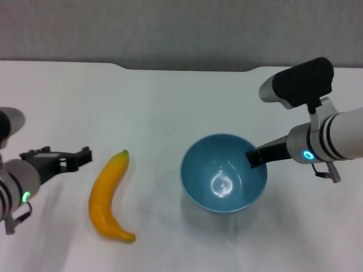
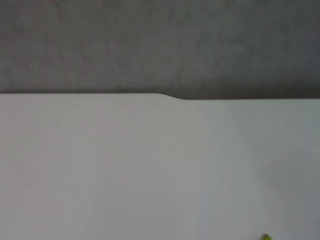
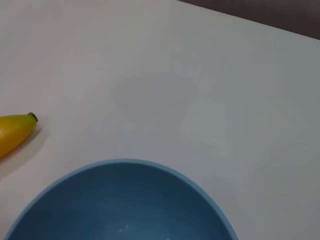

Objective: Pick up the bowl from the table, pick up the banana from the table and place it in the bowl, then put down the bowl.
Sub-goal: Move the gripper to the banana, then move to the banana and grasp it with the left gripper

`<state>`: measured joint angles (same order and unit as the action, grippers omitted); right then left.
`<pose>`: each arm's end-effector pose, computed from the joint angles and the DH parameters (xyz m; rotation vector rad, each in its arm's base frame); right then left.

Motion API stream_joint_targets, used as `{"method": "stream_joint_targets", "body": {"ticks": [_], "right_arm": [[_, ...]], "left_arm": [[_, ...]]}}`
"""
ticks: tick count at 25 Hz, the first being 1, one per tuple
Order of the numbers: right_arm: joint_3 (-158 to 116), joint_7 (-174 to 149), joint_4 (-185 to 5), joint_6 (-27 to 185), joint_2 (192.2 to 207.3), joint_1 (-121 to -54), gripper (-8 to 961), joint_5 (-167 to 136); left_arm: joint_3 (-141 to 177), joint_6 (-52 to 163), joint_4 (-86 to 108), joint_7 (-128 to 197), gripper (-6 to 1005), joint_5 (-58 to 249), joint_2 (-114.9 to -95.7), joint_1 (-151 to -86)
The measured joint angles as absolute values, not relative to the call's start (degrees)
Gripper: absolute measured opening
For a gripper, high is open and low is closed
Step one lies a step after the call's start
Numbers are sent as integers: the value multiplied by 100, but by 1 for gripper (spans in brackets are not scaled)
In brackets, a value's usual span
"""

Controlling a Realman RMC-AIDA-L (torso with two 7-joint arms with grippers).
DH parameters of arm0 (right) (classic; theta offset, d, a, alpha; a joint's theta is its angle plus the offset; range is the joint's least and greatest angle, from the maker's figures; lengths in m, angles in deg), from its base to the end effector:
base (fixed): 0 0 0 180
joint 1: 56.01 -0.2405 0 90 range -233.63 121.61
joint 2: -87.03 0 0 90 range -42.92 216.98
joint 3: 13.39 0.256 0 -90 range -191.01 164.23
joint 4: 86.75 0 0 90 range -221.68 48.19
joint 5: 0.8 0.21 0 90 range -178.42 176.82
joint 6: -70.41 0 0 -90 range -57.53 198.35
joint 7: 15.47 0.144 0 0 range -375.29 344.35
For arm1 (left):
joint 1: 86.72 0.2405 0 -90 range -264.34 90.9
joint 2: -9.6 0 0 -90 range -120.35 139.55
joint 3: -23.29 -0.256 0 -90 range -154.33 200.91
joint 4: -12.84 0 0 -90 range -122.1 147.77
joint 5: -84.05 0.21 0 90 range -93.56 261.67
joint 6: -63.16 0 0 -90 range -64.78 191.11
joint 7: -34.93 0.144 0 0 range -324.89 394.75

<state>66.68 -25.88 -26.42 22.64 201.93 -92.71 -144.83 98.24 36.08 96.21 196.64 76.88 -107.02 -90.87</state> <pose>0.1920 0.4046 -0.0538 -2.2795 1.0060 -0.1402 -0.2562 0.3345 -0.0040 -1.7899 -1.0773 -0.2119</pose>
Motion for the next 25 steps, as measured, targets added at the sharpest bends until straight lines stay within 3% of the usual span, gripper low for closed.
{"method": "stream_joint_targets", "body": {"ticks": [25], "right_arm": [[6734, -2569, -2405, 2231, 20198, -9164, 36, -14661]], "left_arm": [[9520, 2847, 8935, 19445, 899, 7367, -10723, -9747]]}}
